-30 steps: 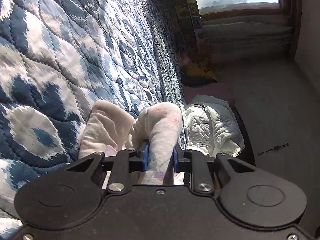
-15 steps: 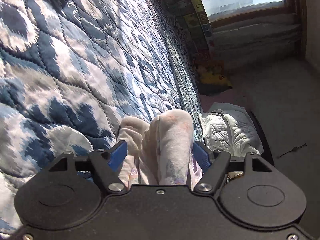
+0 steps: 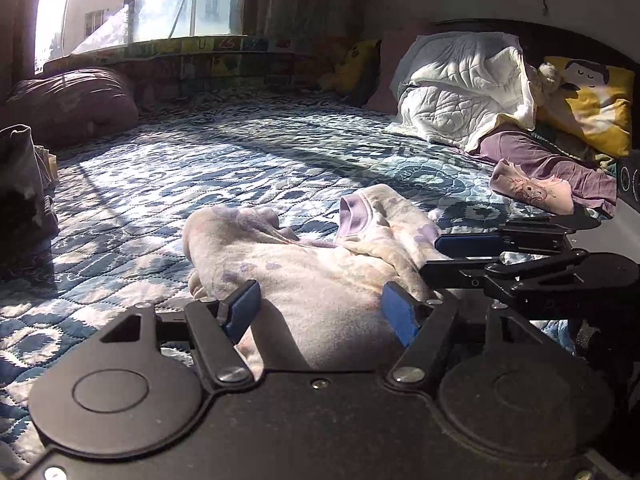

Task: Fold clothes

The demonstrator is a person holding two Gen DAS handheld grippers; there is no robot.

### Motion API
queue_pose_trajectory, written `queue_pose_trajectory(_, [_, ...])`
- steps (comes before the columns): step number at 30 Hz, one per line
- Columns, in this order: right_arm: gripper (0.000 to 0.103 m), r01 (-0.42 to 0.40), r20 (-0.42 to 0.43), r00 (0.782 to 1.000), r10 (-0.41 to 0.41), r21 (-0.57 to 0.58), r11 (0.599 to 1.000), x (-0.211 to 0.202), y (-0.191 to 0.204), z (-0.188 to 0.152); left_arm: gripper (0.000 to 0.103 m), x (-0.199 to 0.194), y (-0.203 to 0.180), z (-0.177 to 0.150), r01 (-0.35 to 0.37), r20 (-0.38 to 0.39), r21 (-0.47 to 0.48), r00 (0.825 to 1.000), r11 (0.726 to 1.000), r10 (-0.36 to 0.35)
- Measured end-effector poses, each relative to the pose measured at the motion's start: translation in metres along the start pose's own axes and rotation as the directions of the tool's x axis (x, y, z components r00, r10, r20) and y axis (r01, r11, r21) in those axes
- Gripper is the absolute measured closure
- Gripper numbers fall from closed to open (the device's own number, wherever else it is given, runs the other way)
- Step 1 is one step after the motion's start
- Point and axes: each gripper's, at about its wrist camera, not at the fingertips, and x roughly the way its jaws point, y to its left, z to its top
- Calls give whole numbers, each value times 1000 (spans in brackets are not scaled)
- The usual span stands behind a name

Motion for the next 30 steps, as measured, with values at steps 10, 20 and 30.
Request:
queue_pose_trajectory(10, [59,-8,-72,997,11,52,999,37,-13,-20,35,33,36,-29,120,21,-135,993,984,-118])
queue_pose_trajectory(20, [58,32,-89,996,-30,29,999,22,2,1,33,17,30,-10,89,-12,-152,996,984,-91])
queue_pose_trajectory(30, [51,81,-8,997,-81,-34,996,2,18,13,33,-6,21,29,1,45,-91,999,996,3])
